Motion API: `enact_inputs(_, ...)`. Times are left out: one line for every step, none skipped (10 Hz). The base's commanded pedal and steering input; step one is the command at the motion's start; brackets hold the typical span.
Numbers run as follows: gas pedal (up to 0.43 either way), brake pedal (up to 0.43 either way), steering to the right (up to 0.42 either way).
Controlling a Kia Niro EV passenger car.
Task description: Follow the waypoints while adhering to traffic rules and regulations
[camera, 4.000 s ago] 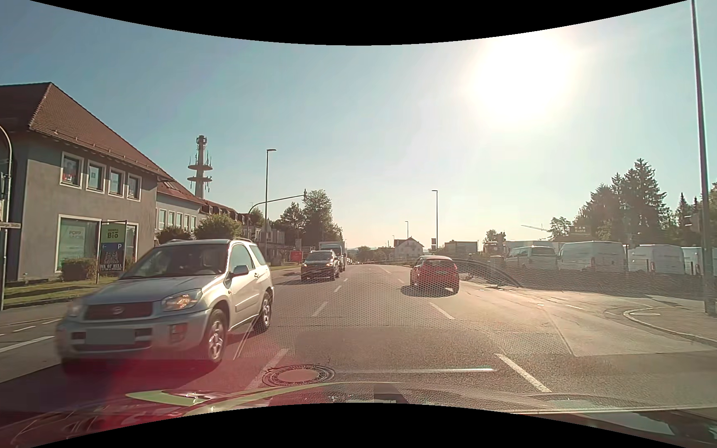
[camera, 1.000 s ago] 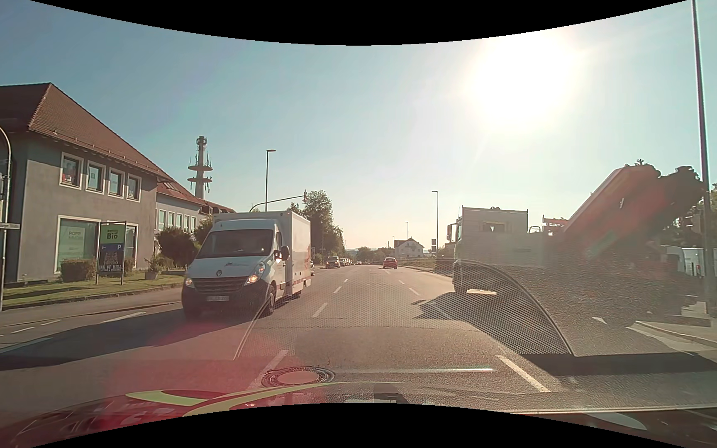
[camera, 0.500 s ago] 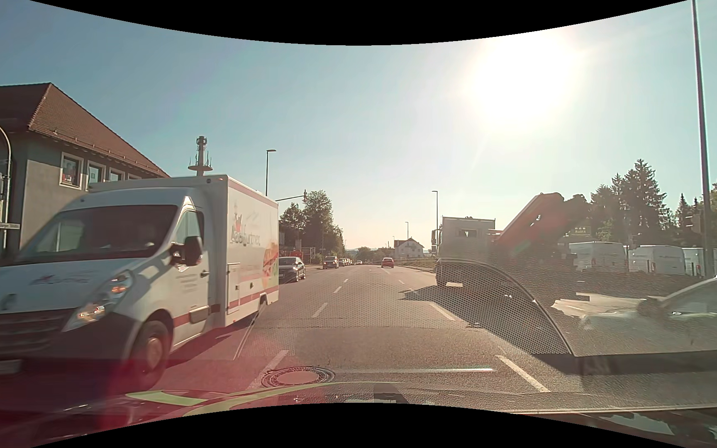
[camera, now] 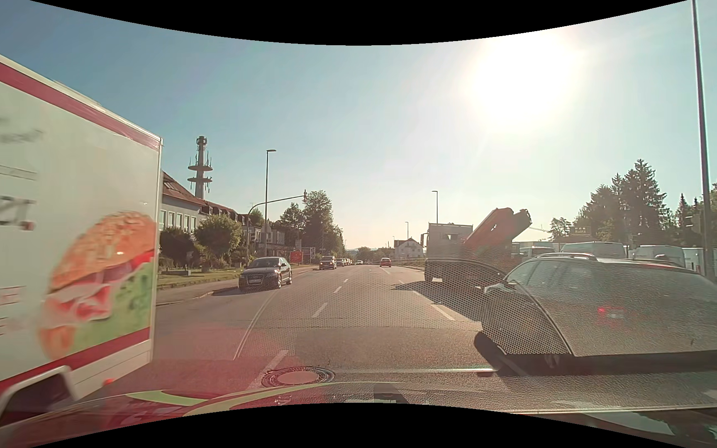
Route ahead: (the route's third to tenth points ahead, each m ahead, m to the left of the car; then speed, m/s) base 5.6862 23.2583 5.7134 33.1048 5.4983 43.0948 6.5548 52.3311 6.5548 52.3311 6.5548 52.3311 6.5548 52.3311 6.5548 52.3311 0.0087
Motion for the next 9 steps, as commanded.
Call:
enact_inputs(0.0,0.244,-0.008)
enact_inputs(0.0,0.244,-0.008)
enact_inputs(0.0,0.238,-0.008)
enact_inputs(0.0,0.244,-0.008)
enact_inputs(0.0,0.244,-0.008)
enact_inputs(0.0,0.244,-0.008)
enact_inputs(0.0,0.244,-0.008)
enact_inputs(0.0,0.244,-0.008)
enact_inputs(0.0,0.244,-0.008)
